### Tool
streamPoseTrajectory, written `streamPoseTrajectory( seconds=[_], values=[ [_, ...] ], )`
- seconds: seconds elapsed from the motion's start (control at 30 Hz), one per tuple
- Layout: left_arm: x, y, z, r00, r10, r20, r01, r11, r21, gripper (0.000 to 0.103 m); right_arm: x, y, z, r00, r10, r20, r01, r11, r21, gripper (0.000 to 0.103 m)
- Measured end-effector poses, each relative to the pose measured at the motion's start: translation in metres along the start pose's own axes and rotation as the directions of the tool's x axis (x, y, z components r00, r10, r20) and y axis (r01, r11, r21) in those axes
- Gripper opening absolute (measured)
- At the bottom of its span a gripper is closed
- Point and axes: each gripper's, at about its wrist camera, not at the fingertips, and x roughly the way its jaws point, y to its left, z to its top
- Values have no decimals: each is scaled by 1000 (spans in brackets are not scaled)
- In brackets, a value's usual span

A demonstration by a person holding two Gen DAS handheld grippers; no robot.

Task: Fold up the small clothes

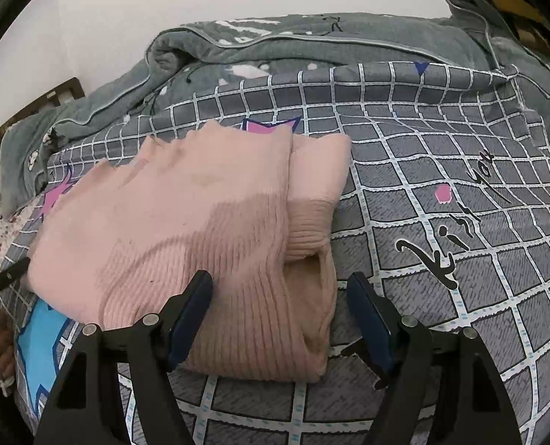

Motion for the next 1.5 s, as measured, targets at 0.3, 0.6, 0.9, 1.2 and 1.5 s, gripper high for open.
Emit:
streamPoseTrajectory(
  seconds=[0.3,0.6,0.9,1.2,1.5],
  values=[
    [4,2,-3,1000,-10,16,10,1000,-10,86,3,10,1,998,-60,-6,60,997,-53,74],
    [6,7,0,999,-27,25,28,999,-44,86,3,8,1,999,-45,-14,44,998,-41,75],
    [13,3,2,1000,5,2,-5,1000,-20,89,6,2,3,1000,-11,-22,11,1000,-3,78],
    [15,-3,1,999,51,-11,-51,999,16,89,8,-1,5,1000,19,-25,-19,1000,22,79],
    [16,-6,1,996,83,-17,-83,996,32,89,7,-1,4,999,39,-24,-39,999,22,80]
  ],
)
